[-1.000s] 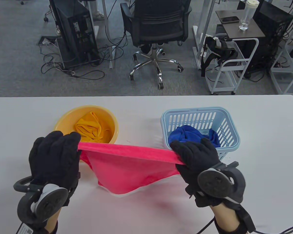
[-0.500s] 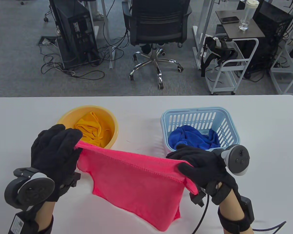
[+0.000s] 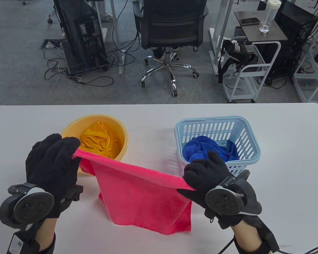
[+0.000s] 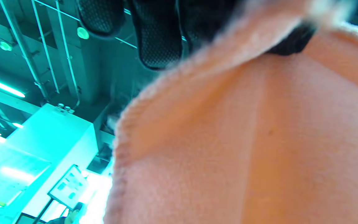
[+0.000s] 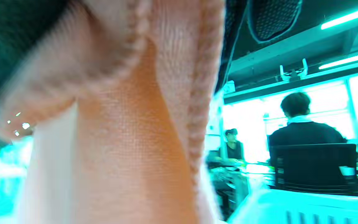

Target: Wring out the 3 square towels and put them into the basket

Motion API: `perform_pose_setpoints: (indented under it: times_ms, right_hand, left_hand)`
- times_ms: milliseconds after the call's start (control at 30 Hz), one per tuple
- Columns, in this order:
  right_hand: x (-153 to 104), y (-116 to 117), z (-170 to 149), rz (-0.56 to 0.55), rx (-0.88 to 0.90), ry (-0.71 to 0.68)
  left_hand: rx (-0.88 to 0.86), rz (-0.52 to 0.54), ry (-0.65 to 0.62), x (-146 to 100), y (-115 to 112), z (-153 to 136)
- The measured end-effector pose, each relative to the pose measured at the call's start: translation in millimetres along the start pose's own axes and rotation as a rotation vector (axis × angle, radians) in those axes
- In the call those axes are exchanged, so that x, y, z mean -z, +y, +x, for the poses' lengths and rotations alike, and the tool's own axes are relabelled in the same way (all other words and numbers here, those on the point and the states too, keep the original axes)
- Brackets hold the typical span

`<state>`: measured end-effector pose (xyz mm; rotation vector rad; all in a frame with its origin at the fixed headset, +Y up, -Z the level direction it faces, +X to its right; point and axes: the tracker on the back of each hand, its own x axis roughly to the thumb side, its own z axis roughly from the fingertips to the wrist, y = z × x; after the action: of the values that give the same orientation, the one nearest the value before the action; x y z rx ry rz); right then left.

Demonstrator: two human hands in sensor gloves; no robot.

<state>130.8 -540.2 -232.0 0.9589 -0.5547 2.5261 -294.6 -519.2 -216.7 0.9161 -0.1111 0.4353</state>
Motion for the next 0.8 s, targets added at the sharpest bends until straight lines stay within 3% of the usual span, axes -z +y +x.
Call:
perform_pose_setpoints:
  times_ms: [100,167,267,367,433,500,600,667,733,800]
  right_hand:
    - [-4,-13,-11,-0.074,0.287,-0.032]
    - [-6,-17,-18,-0.056,0.404,-0.068]
    - [-3,-14,-35,-0.013,0.688,-0.154]
    - [14,5,-48,0.110,1.004,-0.217]
    - [35,22,-48,0.137,1.114,-0.215]
    - [59,39,-35,0.179,1.113,-0.210]
    - [86,61,0,0.184,1.004,-0.241]
    - [97,71,22,0.142,0.895,-0.223]
    - [105,79,45,0.083,0.744,-0.192]
    - [106,78,52,-0.005,0.651,-0.108]
  left_hand:
    - [-0.086,0.000,0.023,2,8,-8]
    - [-0.127,-0.022,0.006,3,8,-8]
    - [-0.284,-0.133,-0.189,4,-1,0]
    - [-0.621,-0.290,-0.295,-2,-24,16]
    - [-0.799,-0.355,-0.316,-10,-41,31]
    - [-0.864,-0.350,-0.287,-19,-55,43]
    - [-0.814,-0.234,-0.190,-32,-71,49]
    - [-0.834,-0.330,-0.141,-38,-83,50]
    - [-0.892,-0.497,-0.086,-44,-98,50]
    - [-1.013,-0.497,-0.028,-45,-104,45]
